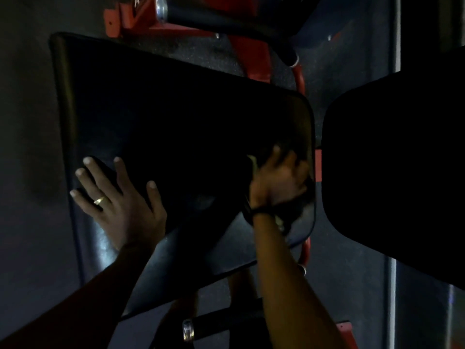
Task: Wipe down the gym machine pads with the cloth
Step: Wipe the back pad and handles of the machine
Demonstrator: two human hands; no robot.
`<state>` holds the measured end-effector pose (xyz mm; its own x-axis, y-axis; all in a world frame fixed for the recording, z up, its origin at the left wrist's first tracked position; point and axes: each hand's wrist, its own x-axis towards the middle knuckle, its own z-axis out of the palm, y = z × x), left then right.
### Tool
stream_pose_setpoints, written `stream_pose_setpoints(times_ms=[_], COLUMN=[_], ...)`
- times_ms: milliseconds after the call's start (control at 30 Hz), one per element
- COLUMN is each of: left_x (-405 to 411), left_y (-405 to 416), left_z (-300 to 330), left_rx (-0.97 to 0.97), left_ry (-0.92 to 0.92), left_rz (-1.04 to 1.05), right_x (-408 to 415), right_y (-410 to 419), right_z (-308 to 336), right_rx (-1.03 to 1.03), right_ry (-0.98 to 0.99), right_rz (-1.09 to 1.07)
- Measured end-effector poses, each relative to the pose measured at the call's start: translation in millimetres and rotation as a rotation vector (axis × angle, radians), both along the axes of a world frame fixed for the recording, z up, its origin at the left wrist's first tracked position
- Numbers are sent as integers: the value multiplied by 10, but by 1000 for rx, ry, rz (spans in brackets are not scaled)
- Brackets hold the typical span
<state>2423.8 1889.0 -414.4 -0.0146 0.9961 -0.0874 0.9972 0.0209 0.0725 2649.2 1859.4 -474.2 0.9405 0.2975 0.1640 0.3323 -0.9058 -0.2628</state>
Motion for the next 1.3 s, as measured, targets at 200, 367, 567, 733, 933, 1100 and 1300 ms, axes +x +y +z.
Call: stream_pose_setpoints(times_ms=[200, 367, 567, 733, 933, 1100, 1300], left_x=[-4, 12, -19, -11, -13, -19, -1], left_y=[14, 20, 4, 3, 13, 1, 2], left_z=[20, 13, -12, 1, -5, -11, 11], left_rx=[-1, 5, 21, 5, -2, 19, 21], left_ry=[14, 18, 15, 22, 30, 39, 35], left_rz=[-6, -14, -12, -6, -16, -20, -19], right_x=[-977, -338, 138, -856, -465, 59, -660], right_y=[-613, -1458, 595, 90, -1350, -66, 80], right_z=[364, 105, 64, 399, 240, -22, 398], right_rx=[11, -129, 19, 84, -214, -145, -170], right_ry=[156, 73, 87, 157, 173, 162, 273], right_rz=[823, 654, 158, 675, 546, -20, 519])
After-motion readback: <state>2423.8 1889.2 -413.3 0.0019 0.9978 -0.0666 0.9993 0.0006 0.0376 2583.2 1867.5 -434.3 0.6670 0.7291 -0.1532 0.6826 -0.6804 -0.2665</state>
